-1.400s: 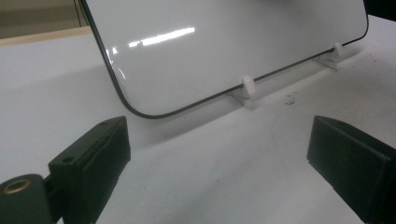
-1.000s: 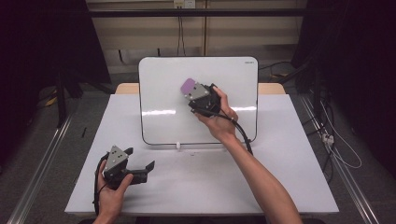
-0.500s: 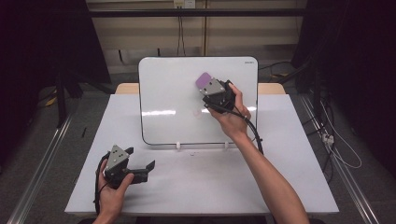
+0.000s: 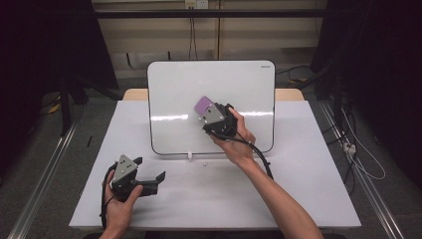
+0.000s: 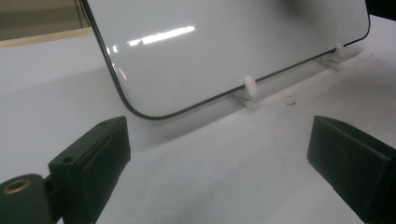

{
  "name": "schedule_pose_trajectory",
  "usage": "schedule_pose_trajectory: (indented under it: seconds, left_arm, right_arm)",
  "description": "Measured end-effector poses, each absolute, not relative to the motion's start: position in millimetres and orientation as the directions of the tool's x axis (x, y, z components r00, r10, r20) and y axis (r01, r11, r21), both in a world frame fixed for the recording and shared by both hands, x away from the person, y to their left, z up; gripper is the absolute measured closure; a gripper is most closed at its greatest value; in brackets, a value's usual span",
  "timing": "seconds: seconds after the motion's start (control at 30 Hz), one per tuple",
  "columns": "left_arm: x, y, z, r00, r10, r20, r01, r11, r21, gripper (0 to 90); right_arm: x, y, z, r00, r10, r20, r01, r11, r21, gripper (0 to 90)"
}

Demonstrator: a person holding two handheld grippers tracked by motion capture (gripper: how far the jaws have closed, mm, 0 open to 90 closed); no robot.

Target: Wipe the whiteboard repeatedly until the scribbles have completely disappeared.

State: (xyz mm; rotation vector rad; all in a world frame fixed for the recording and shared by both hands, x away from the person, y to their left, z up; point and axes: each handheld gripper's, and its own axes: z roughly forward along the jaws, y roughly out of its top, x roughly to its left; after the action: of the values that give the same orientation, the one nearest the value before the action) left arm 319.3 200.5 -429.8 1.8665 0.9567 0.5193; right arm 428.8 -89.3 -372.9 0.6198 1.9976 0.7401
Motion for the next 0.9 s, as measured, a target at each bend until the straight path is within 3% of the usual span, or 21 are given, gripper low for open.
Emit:
schedule_pose_trajectory:
  seconds: [0.5, 0.9]
  left_arm:
    - [317.8, 204.0, -428.1, 0.606, 0.794, -0.045, 0.395, -0.251, 0.884, 5.9]
    - [318.1, 202.4, -428.8, 0.601, 0.798, -0.045, 0.393, -0.246, 0.886, 6.0]
  right_arm:
    - [451.2, -138.2, -345.1, -0.389, 0.767, -0.51, 0.205, 0.612, 0.764, 42.2]
    - [440.9, -122.6, -357.8, -0.399, 0.743, -0.537, 0.183, 0.638, 0.748, 42.2]
